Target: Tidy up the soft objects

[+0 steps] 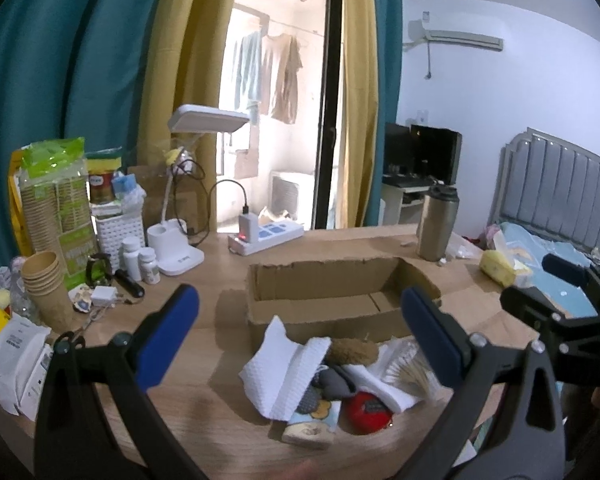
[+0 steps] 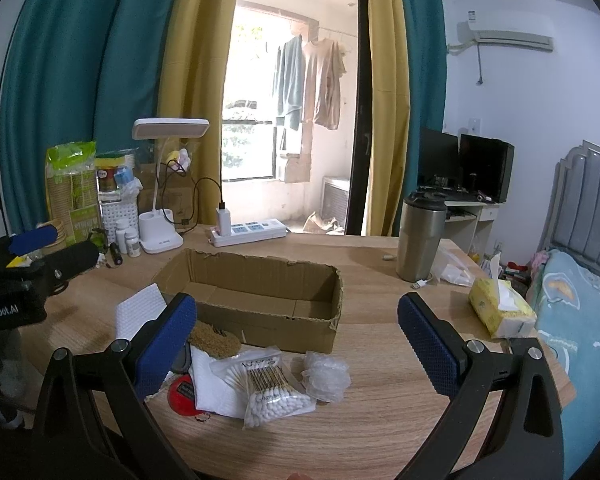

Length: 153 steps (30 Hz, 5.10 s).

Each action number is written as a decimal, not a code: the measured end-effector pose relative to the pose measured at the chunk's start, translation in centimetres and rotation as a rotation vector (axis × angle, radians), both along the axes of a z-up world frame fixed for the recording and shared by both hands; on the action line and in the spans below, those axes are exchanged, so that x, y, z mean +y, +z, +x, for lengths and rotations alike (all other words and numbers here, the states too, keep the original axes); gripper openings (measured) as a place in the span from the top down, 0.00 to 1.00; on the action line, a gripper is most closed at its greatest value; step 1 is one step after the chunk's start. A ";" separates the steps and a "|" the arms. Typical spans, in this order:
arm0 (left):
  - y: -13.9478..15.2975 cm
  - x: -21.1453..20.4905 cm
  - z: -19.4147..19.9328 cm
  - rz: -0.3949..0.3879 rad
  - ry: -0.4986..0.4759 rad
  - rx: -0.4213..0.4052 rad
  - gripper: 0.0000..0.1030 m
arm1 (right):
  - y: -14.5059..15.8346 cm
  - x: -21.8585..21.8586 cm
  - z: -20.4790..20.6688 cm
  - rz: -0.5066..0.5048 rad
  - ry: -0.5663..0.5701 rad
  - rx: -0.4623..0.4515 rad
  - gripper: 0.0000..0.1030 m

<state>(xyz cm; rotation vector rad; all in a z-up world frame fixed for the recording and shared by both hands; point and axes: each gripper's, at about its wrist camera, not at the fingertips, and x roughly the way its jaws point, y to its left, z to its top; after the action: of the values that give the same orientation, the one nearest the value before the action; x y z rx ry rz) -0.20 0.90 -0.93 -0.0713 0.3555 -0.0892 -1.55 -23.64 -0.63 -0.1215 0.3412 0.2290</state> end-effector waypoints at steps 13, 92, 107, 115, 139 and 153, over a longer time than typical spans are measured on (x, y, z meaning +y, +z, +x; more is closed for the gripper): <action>-0.1 0.0 -0.4 -0.027 -0.010 -0.006 0.01 | 0.0 -0.1 0.1 0.002 0.000 0.001 0.01; -7.2 3.0 6.6 -0.146 -0.148 0.342 0.91 | -7.9 -3.2 8.6 0.109 0.034 0.314 0.61; -0.5 4.6 5.3 -0.140 -0.166 0.162 0.92 | -5.0 -3.3 7.7 0.097 0.047 0.233 0.61; 3.2 4.8 5.6 -0.098 -0.162 0.054 0.92 | -3.5 -2.9 7.4 0.090 0.075 0.185 0.61; 4.8 3.0 13.0 -0.047 -0.169 0.027 0.92 | -1.2 -1.1 13.0 0.079 0.146 0.125 0.61; 1.4 3.1 16.9 -0.089 -0.179 0.119 0.92 | -3.4 0.1 16.3 0.075 0.145 0.198 0.61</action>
<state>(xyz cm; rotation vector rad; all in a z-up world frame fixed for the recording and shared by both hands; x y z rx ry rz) 16.66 4.01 0.45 -0.1335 0.4768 -0.2784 14.74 -23.58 -4.06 -0.0490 0.5211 0.3983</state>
